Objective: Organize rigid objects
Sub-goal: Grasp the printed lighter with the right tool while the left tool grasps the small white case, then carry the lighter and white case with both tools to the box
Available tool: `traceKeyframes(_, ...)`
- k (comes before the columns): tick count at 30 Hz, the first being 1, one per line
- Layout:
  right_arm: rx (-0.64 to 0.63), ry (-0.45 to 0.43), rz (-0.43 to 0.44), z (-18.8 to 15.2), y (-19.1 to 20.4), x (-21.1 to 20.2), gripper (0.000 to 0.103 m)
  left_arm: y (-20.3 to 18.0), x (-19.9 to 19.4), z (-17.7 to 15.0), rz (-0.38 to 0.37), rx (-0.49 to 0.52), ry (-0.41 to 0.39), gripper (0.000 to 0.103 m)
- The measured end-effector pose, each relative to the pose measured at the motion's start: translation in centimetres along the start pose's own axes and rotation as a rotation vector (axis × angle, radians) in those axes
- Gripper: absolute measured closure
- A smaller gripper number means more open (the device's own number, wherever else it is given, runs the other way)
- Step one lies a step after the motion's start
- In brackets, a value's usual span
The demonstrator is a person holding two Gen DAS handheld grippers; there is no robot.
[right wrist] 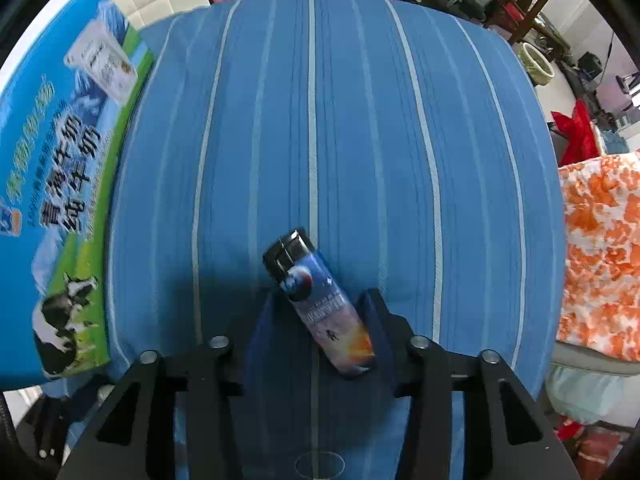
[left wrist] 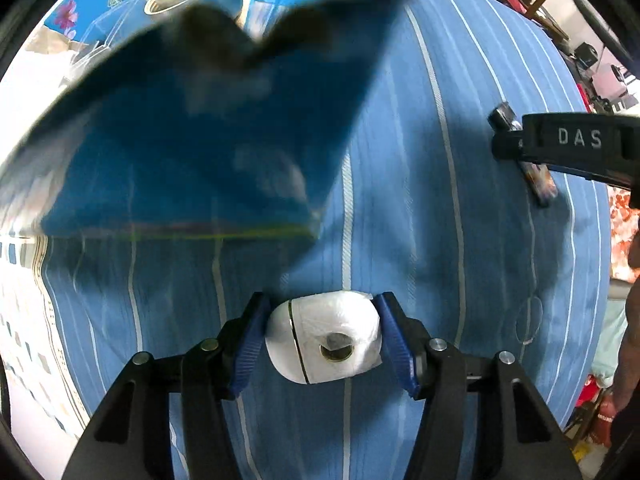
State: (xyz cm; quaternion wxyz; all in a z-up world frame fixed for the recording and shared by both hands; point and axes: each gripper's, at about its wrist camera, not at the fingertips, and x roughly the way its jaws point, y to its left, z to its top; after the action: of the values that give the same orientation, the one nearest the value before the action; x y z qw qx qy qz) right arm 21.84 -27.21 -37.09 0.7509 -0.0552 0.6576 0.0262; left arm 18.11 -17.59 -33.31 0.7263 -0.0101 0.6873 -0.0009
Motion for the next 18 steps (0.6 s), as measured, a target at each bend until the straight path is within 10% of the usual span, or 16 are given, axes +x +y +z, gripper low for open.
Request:
traceKeyframes(13, 0.088, 0.105, 0.035, -4.8, -1.2, -0.2, 0.075, -0.8, -0.3, 0.8, 0.004, 0.039, 0.002, 0.049)
traceKeyframes(18, 0.161, 0.122, 0.081, -4.6, -2.9, -0.1, 0.059, -0.7, -0.3, 1.0, 0.002, 0.049, 0.005, 0.049)
